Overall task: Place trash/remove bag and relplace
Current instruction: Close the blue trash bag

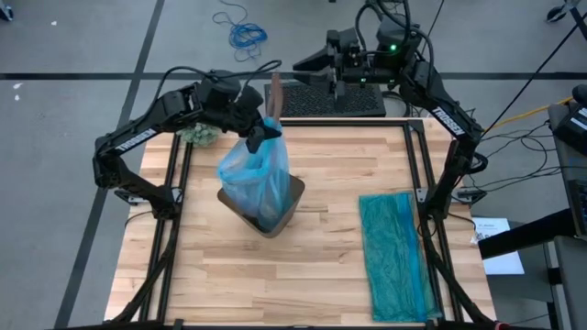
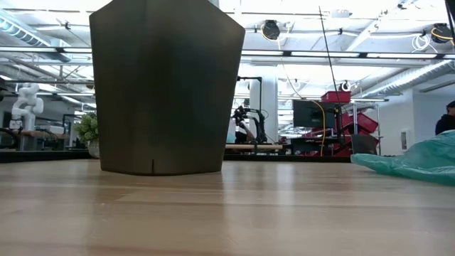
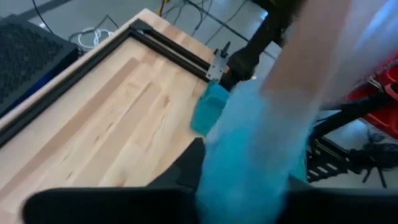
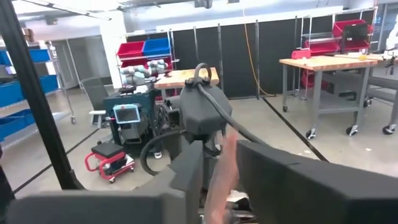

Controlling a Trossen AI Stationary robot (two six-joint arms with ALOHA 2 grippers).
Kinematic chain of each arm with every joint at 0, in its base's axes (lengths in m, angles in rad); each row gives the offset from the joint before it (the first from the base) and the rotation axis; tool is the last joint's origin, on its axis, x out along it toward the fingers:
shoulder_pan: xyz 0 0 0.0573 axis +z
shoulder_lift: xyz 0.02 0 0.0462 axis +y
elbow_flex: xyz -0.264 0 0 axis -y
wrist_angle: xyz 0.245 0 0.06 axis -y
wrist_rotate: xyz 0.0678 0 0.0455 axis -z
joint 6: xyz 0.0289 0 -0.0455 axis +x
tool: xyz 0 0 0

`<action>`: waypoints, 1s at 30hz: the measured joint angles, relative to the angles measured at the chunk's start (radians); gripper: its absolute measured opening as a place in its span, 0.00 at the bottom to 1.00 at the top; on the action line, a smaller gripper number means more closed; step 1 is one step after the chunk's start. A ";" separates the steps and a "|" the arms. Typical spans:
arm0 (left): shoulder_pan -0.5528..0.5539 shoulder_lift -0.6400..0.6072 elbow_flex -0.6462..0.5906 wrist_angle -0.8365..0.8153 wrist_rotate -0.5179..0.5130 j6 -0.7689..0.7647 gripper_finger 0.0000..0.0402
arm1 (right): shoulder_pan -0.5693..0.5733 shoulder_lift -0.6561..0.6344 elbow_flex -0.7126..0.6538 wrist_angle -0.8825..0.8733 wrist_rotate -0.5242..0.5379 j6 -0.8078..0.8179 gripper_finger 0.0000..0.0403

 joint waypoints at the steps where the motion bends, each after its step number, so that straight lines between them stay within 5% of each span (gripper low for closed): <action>1: 0.000 0.001 0.000 -0.001 0.008 0.000 0.21 | 0.000 0.000 0.000 -0.001 0.000 0.000 0.27; 10: 0.000 -0.004 0.001 -0.004 0.022 -0.003 0.44 | -0.001 0.000 0.000 -0.001 0.000 0.000 0.45; 20: 0.000 -0.006 0.202 -0.103 -0.015 0.087 0.47 | -0.019 -0.010 -0.002 -0.008 0.000 -0.001 0.47; 23: -0.001 -0.009 0.298 -0.200 -0.036 0.127 0.47 | -0.031 -0.018 -0.002 -0.042 -0.078 0.010 0.47; 27: -0.008 -0.020 0.429 -0.298 -0.039 0.132 0.47 | -0.041 -0.018 -0.001 -0.237 -0.219 0.027 0.45; 30: -0.016 -0.045 0.492 -0.299 -0.038 0.133 0.47 | -0.033 -0.016 -0.001 -0.495 -0.224 -0.201 0.42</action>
